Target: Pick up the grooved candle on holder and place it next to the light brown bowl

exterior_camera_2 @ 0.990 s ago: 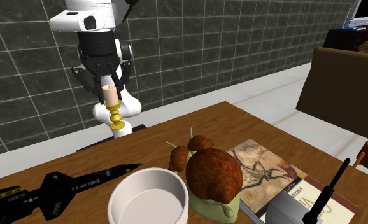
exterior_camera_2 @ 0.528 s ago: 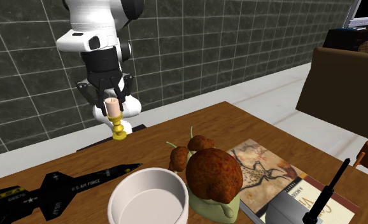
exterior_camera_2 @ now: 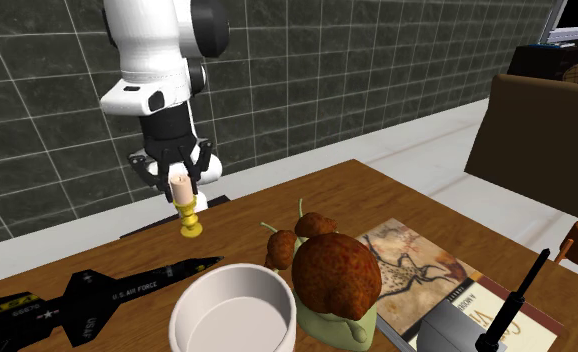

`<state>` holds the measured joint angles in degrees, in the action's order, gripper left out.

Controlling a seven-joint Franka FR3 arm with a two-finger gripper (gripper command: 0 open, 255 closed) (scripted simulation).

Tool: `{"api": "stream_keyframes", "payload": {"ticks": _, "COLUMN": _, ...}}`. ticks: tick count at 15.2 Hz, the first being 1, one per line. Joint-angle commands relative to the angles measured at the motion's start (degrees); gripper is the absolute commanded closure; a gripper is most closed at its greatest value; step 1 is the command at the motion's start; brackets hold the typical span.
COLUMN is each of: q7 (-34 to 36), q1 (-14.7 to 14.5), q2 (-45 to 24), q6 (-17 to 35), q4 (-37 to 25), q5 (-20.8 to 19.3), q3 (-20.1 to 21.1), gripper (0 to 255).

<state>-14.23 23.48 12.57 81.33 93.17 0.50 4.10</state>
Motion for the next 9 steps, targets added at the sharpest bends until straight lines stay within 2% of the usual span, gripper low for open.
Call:
{"api": "stream_keyframes", "payload": {"ticks": 1, "q7": 0.0, "q1": 0.0, "q2": 0.6, "q6": 1.7, "q4": 2.3, "q5": 0.0, "q3": 0.0, "gripper": 255}}
{"api": "stream_keyframes", "payload": {"ticks": 9, "q7": -0.1, "q1": 0.0, "q2": 2.9, "q6": 8.3, "q4": 11.1, "q5": 0.2, "q3": 0.0, "gripper": 255}}
